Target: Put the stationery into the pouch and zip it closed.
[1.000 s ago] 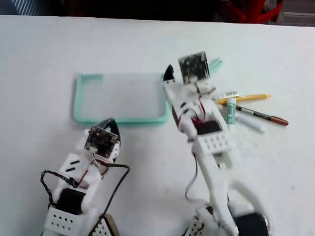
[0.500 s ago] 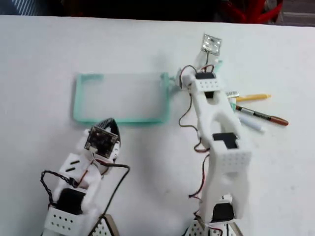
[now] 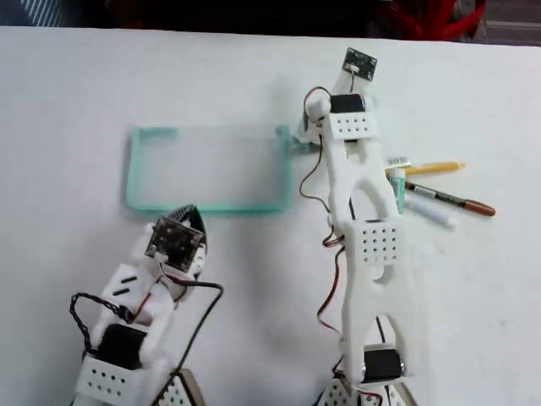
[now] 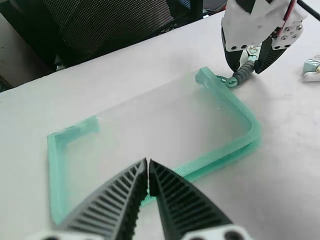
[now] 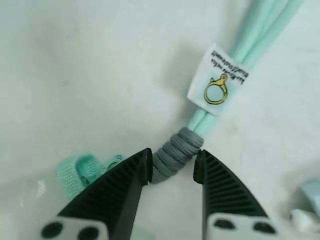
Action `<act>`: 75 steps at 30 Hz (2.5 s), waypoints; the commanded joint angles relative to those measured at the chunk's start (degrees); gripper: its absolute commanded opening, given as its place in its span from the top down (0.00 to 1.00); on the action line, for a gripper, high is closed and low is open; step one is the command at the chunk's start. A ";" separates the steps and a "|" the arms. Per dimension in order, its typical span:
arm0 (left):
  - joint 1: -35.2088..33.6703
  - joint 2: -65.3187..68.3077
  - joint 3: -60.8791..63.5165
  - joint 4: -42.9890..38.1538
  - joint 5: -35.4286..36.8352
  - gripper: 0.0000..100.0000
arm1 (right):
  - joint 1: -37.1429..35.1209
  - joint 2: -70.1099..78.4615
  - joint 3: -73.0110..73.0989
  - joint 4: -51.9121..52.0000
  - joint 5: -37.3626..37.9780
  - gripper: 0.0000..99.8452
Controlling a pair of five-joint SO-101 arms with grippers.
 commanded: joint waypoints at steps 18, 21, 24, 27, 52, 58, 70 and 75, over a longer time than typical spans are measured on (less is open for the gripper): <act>0.84 -0.31 -0.18 0.26 -0.44 0.97 | -1.71 5.14 -12.40 9.80 -0.18 0.74; 0.84 -0.31 -0.18 0.26 -0.44 0.97 | -2.51 5.23 -11.96 9.54 0.09 0.74; 0.84 -0.31 -0.18 0.26 -0.44 0.97 | -3.82 5.32 -11.87 9.54 3.52 0.74; 0.84 -0.31 -0.18 0.26 -0.44 0.97 | -4.79 6.81 -12.40 9.45 10.46 0.75; 0.84 -0.31 -0.18 0.26 -0.44 0.97 | -3.91 7.60 -15.38 10.33 18.55 0.98; 0.40 -0.40 -0.18 0.26 -0.44 0.96 | -3.82 7.43 -15.56 10.59 18.55 0.98; 0.31 -0.48 -0.18 0.18 -0.35 0.91 | -3.21 7.08 -15.56 12.00 18.46 0.98; 0.48 -0.48 -0.18 0.26 -0.35 0.91 | -2.68 6.90 -17.41 14.73 16.18 0.98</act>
